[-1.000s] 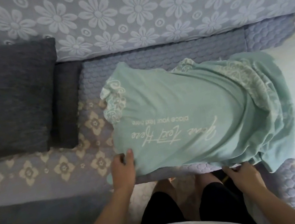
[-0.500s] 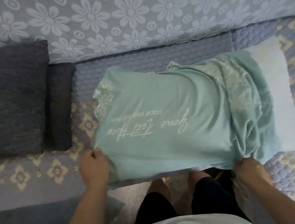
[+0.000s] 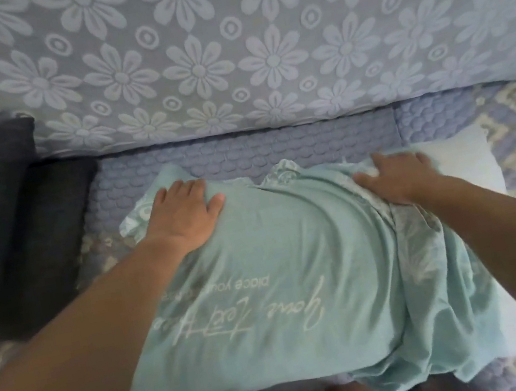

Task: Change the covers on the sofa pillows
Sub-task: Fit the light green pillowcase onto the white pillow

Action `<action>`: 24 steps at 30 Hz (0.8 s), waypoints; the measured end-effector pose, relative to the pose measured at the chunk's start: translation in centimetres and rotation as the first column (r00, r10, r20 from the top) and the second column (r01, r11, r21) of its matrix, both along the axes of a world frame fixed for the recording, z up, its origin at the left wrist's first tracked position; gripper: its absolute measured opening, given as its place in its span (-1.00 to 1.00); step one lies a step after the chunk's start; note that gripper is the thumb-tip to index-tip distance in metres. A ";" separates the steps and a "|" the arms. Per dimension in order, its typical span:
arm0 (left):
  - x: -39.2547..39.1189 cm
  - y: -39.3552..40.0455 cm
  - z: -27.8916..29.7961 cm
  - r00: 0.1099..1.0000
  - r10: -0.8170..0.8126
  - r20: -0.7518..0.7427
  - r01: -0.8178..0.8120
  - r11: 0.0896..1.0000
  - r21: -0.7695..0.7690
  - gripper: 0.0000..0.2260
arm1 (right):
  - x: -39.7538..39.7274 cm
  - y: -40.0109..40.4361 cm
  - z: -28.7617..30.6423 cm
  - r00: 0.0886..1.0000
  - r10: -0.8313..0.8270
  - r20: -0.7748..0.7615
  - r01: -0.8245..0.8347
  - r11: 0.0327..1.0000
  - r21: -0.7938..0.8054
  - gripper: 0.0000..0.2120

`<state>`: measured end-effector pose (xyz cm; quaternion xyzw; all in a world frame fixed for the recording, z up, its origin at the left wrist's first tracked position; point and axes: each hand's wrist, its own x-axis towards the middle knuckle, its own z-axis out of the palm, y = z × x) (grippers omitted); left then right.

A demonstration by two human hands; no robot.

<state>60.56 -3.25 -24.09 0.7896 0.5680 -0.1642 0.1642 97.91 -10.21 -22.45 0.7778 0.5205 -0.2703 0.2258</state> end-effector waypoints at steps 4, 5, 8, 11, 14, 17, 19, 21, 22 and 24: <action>0.2 -1.7 1.8 0.980 -0.111 -0.164 0.097 0.991 -0.093 -0.37 | -1.1 -3.4 0.7 0.961 0.275 0.007 -0.275 0.960 -0.048 -0.03; -0.1 -2.5 3.2 0.987 -0.097 -0.125 0.081 0.989 -0.127 -0.44 | -1.8 -4.5 2.8 0.963 0.271 0.014 -0.271 0.962 0.019 -0.09; -1.3 -3.4 9.9 0.997 -0.006 0.080 0.006 1.000 0.002 -0.52 | -1.0 -6.1 9.9 0.987 0.150 0.049 -0.158 0.933 0.322 -0.51; -1.9 -2.3 18.0 0.933 -0.160 0.324 0.010 0.908 0.420 -0.55 | 0.6 -5.5 18.0 0.988 0.110 0.112 -0.156 0.742 0.651 -0.52; -1.9 -1.3 24.6 0.859 -0.318 0.401 -0.016 0.766 0.642 -0.57 | 1.0 -5.9 23.3 0.999 0.041 0.026 -0.043 0.511 0.859 -0.58; -2.3 -4.4 23.6 0.853 -0.399 0.336 0.072 0.728 0.682 -0.64 | -1.0 -10.1 22.2 0.999 -0.036 0.030 -0.007 0.525 0.851 -0.69; -3.8 -9.6 18.6 0.869 -0.426 0.251 0.223 0.791 0.569 -0.79 | -2.3 -14.8 17.5 0.997 -0.071 0.007 0.049 0.755 0.654 -0.85; -5.8 -15.2 13.1 0.912 -0.368 0.184 0.313 0.911 0.270 -0.93 | -3.9 -18.6 13.7 0.990 -0.108 -0.087 0.125 0.969 0.215 -0.85; -6.9 -17.8 11.0 0.939 -0.302 0.165 0.286 0.951 0.117 -0.95 | -4.8 -20.2 12.5 0.988 -0.111 -0.110 0.117 0.992 0.052 -0.78; -8.0 -20.6 8.5 0.974 -0.083 0.212 0.100 0.992 -0.071 -0.85 | -6.3 -20.9 11.9 0.961 -0.210 -0.177 0.216 0.976 0.014 -0.79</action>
